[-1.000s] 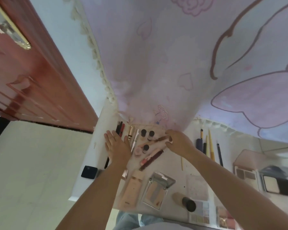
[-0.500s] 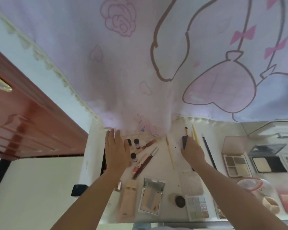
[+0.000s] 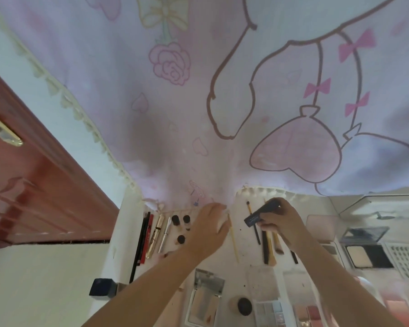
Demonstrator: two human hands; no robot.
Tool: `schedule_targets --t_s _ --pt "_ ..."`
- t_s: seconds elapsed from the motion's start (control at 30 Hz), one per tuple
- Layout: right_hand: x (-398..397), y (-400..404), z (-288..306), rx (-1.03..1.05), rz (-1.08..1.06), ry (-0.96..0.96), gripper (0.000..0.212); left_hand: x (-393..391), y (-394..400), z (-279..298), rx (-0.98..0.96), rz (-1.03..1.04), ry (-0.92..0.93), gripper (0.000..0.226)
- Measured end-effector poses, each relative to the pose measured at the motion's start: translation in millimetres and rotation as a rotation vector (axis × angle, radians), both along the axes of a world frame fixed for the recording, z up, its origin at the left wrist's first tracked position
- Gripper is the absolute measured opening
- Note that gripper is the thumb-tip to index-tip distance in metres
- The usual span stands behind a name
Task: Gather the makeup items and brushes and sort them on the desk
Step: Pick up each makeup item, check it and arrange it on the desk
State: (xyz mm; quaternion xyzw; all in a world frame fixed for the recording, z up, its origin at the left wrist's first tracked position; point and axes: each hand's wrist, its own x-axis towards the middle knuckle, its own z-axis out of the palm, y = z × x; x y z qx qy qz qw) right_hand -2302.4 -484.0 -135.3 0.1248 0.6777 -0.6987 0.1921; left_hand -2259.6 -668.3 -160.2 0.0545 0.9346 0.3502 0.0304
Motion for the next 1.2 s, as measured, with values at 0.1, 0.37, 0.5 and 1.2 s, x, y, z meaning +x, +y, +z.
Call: schedule_targets --t_s 0.1,0.37,0.5,1.2 --pt "6.1 -5.7 12.0 -0.068 0.055 -0.018 0.017 -2.1 9.4 3.2 0.043 -0.127 -0.182 0.054" --pt "5.2 -18.9 18.3 0.311 0.211 0.083 0.015 -5.6 3.0 15.2 0.041 -0.145 -0.101 0.023" --pt "4.4 -29.2 24.9 0.249 0.295 0.088 0.012 -2.5 -11.2 19.0 0.047 -0.117 -0.038 0.022" --pt "2.4 -54.6 20.1 0.080 0.441 -0.014 0.012 17.1 -60.8 31.4 0.040 -0.075 -0.127 0.015"
